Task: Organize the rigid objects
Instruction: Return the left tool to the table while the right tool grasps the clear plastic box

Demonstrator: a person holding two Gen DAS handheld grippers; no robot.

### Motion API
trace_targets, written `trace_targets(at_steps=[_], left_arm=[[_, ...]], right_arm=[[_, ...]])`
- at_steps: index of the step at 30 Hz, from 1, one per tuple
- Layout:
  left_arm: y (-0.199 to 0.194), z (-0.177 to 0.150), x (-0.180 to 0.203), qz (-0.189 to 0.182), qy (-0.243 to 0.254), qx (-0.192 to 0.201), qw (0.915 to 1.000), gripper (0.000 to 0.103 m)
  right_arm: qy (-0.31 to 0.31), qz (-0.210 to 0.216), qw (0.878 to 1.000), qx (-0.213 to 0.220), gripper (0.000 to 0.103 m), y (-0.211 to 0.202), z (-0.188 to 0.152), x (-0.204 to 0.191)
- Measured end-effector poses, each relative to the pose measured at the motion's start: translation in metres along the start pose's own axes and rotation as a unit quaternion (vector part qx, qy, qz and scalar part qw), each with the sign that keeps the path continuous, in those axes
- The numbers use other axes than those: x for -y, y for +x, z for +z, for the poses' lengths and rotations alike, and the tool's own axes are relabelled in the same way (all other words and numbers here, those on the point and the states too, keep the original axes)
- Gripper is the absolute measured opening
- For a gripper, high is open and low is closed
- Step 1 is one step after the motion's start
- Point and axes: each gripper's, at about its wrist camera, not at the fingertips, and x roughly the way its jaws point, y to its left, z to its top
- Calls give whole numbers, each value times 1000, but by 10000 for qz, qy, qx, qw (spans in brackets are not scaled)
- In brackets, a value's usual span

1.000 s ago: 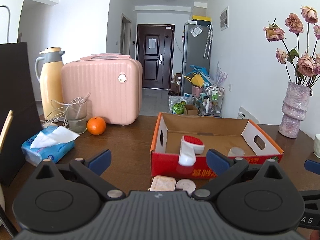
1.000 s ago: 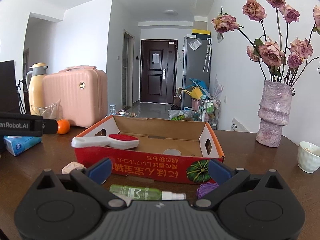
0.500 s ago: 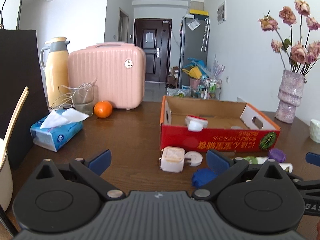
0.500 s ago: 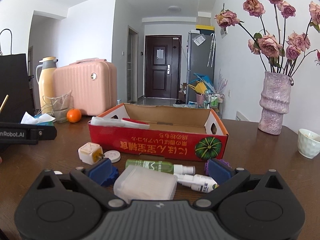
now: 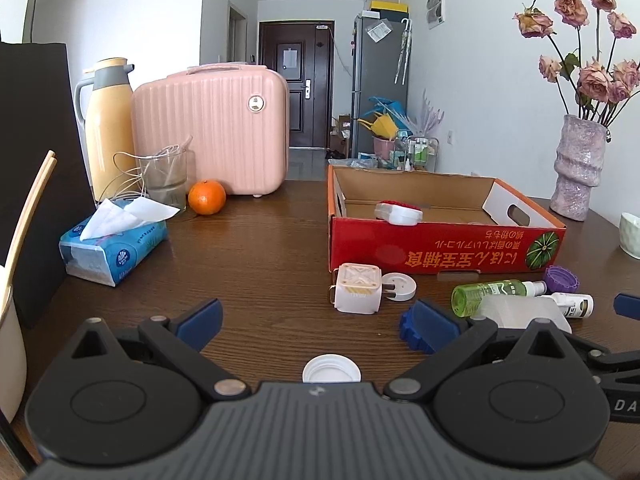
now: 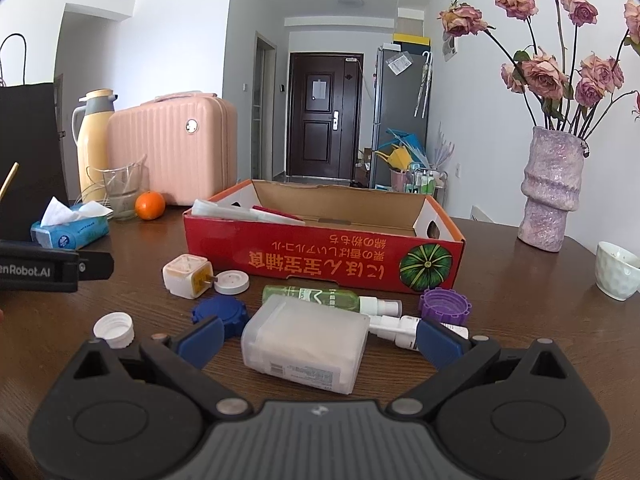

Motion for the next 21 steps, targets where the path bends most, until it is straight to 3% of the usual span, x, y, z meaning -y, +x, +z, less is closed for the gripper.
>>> trace_targets(at_steps=[4, 15, 21], left_arm=[[1, 0, -4, 11, -31, -23, 10000, 103], [5, 2, -14, 85, -228, -111, 9996, 103], [11, 2, -17, 156, -279, -239, 9992, 103]], right_arm=[[64, -10, 9998, -161, 103, 9, 2, -7], [374, -555, 9939, -880, 102, 63, 8, -19], [521, -770, 9906, -1008, 101, 87, 12, -14]])
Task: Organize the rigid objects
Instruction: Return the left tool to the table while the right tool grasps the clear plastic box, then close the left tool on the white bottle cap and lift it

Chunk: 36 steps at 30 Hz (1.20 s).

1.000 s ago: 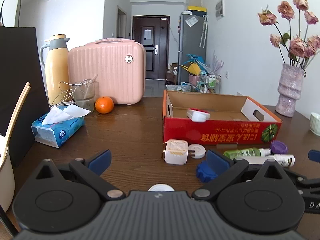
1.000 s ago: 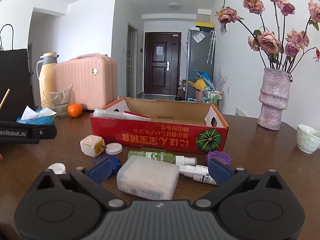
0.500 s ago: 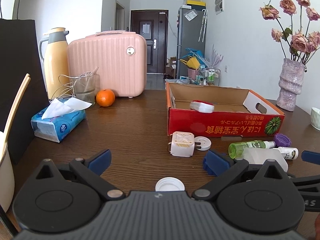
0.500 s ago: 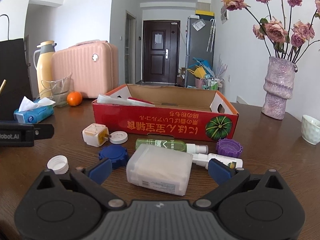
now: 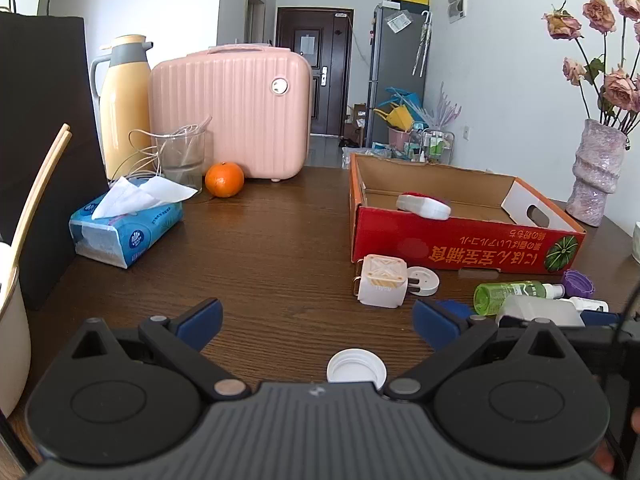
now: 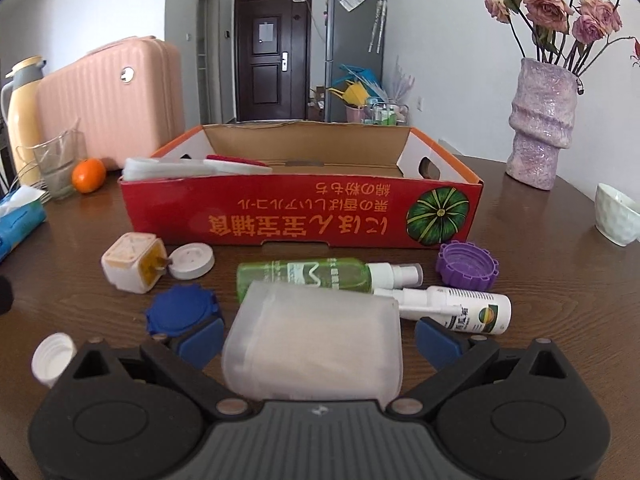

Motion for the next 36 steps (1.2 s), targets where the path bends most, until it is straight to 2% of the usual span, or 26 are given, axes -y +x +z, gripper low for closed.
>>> trace_targets(at_steps=[3, 4, 7, 10, 26, 36], left_arm=[[2, -1, -1, 22, -4, -30, 10000, 103], [2, -1, 0, 31, -1, -44, 10000, 103], [4, -1, 0, 57, 4, -78, 10000, 103], [4, -2, 0, 64, -8, -80, 9999, 103], [8, -2, -4, 158, -70, -152, 9997, 103], [15, -6, 2, 136, 54, -308, 9994, 103]], right_arm=[[42, 40, 9997, -236, 91, 9, -1, 5], [69, 92, 9995, -307, 81, 11, -1, 8], [104, 111, 9993, -342, 82, 12, -2, 13], [110, 318, 9990, -294, 82, 9, -2, 19], [257, 454, 9977, 428, 82, -27, -2, 42], [211, 483, 9956, 777, 82, -44, -7, 59]])
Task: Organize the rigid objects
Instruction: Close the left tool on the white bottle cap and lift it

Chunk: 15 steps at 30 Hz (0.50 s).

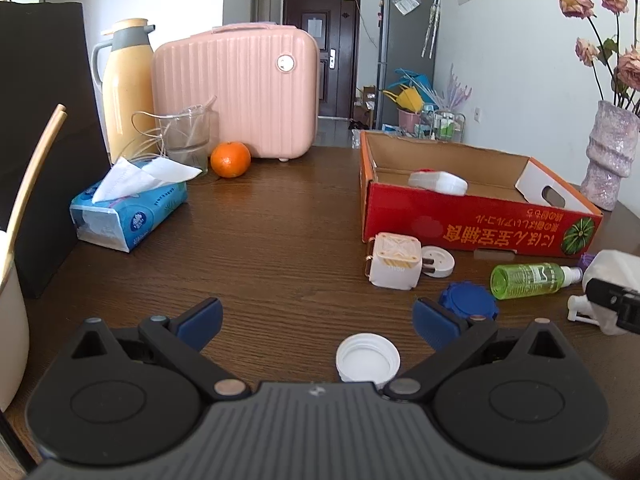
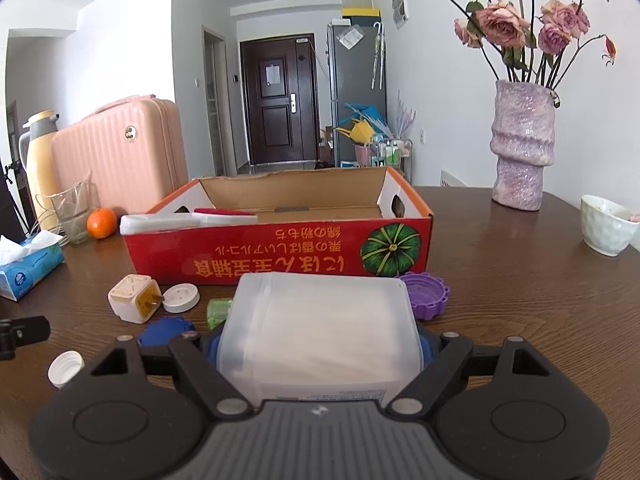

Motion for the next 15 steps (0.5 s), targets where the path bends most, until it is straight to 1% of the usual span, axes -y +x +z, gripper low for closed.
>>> trace_targets(at_steps=[5, 15], left_arm=[[10, -5, 6, -217, 111, -325, 9992, 103], [27, -16, 20, -233, 425, -748, 9960, 103]], right_arm=[[-26, -8, 9999, 120, 82, -7, -1, 6], [-22, 16, 9997, 224, 82, -13, -2, 10]])
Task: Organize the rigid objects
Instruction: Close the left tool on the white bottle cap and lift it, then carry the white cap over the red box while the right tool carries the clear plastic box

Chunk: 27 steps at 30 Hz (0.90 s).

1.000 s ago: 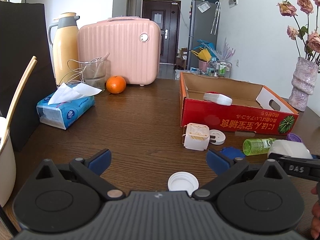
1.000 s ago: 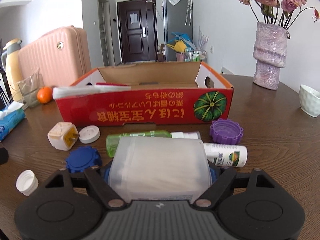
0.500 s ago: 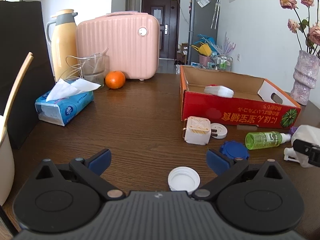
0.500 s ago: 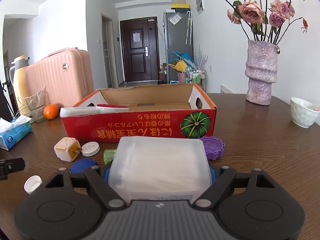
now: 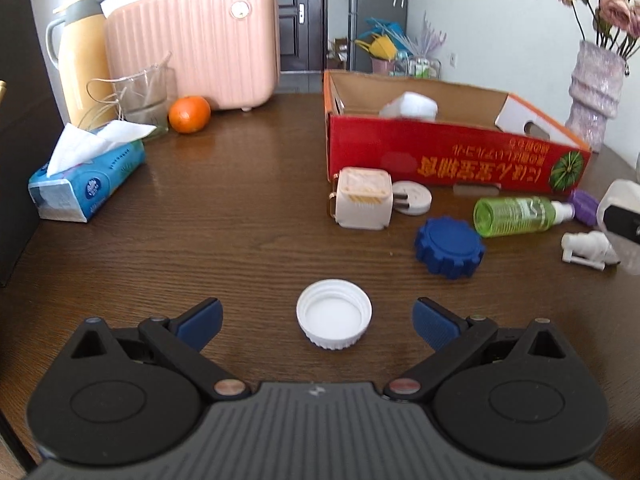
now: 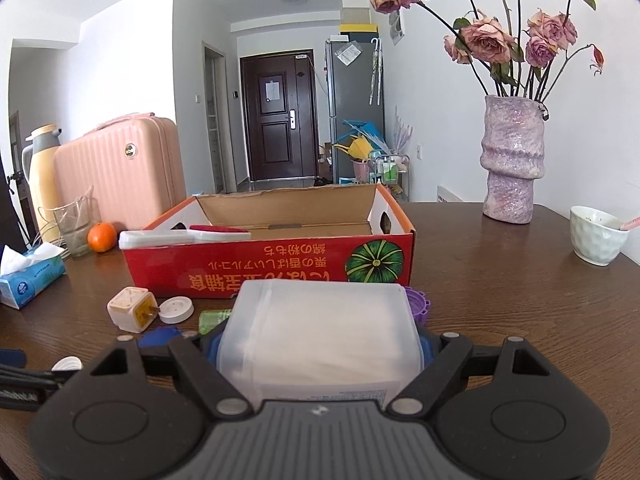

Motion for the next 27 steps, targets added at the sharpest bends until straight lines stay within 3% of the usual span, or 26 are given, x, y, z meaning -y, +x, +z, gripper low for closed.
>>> trace_targets(at_steps=[8, 11, 14, 16, 27], left_arm=[[4, -1, 3, -10, 40, -93, 9999, 103], [5, -1, 4, -59, 68, -127, 9999, 88], [7, 0, 3, -62, 17, -139, 9999, 65], [5, 1, 1, -140, -18, -102, 9998, 42], [-7, 2, 2, -131, -5, 162, 9998, 41]], right_arm=[[-50, 48, 10000, 0, 82, 0, -2, -3], [-76, 67, 9999, 1, 82, 0, -2, -4], [-112, 84, 9999, -3, 82, 0, -3, -6], [-137, 86, 9999, -10, 82, 0, -3, -7], [-212, 136, 9997, -9, 82, 0, -4, -9]])
